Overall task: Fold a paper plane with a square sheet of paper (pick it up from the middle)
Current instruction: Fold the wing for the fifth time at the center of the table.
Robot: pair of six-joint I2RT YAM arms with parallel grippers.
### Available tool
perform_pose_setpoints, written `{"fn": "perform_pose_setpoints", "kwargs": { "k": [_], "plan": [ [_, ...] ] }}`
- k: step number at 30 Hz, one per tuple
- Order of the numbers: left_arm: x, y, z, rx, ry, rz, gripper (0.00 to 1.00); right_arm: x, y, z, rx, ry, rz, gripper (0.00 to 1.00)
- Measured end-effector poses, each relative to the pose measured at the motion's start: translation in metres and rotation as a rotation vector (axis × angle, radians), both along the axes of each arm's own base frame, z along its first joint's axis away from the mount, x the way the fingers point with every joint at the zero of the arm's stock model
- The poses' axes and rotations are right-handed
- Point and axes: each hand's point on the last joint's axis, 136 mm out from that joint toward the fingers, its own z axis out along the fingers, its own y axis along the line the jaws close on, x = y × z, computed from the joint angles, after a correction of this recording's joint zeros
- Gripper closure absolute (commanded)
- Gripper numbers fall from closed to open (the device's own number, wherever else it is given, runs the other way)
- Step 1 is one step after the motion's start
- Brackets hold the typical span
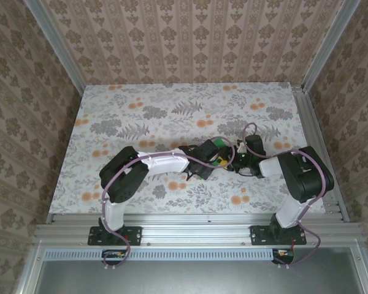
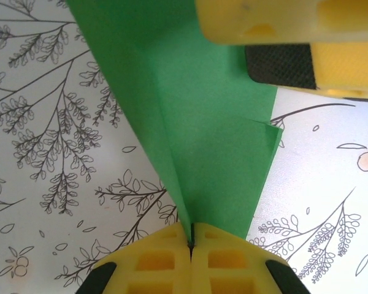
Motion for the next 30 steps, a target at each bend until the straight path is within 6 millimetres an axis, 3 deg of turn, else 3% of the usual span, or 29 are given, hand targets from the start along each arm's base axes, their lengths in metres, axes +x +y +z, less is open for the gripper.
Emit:
{"fn": "perform_pose_setpoints", "kwargs": {
  "k": [13, 22, 30],
  "plan": [
    [-0.006, -0.004, -0.004, 0.027, -0.019, -0.078, 1.00, 0.015, -0.025, 0.013, 0.075, -0.007, -0.054, 0.52],
    [-0.006, -0.006, -0.004, 0.057, -0.055, -0.129, 1.00, 0.029, -0.020, 0.029, 0.063, -0.034, 0.005, 0.48],
    [-0.002, -0.013, -0.004, 0.084, -0.092, -0.167, 1.00, 0.024, -0.012, 0.028, 0.022, -0.016, 0.083, 0.49]
  ]
}}
